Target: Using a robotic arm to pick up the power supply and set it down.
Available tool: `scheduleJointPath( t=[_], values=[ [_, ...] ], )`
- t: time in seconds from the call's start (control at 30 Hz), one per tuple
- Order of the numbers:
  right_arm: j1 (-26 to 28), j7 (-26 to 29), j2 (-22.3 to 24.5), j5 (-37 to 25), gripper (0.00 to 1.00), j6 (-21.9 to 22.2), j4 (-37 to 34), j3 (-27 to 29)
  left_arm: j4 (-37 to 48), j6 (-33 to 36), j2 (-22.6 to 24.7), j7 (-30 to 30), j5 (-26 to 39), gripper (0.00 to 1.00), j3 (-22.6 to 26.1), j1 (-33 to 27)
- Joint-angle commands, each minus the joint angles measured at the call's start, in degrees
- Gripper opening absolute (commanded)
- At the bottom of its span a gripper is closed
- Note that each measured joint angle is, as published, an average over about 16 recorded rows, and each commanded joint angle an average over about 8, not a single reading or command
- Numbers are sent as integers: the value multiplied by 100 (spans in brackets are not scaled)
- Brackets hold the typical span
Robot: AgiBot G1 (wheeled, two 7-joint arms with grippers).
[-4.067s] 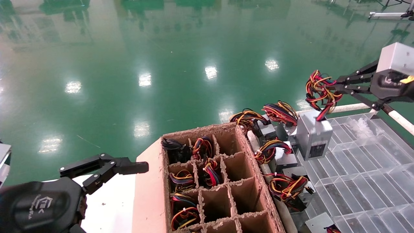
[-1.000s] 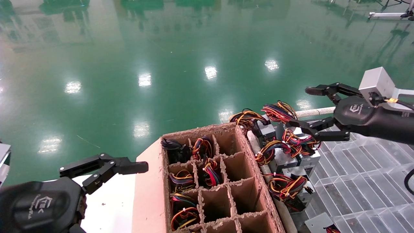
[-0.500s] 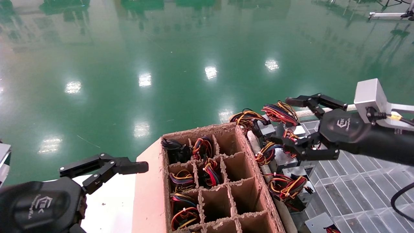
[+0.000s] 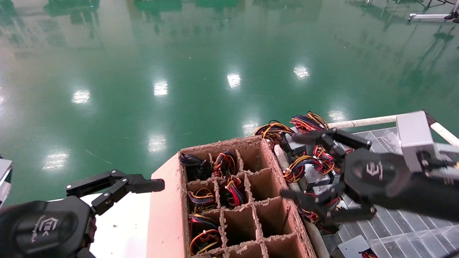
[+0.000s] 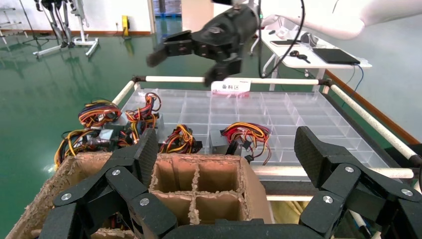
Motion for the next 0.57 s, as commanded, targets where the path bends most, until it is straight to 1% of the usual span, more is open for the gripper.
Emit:
scheduleJointPath(
  t=[0.03, 0.4, 0.57],
  values=[
    [-172, 146, 39, 89, 100, -9, 261, 82, 0, 0, 0, 0, 0, 100, 0, 0],
    [-1048, 887, 235, 543, 100, -54, 1602, 501, 0, -1, 0, 1, -1, 100, 1, 0],
    [-1220, 1009, 271, 634, 100, -66, 1874, 580, 1, -2, -1, 1, -1, 100, 0, 1]
  ],
)
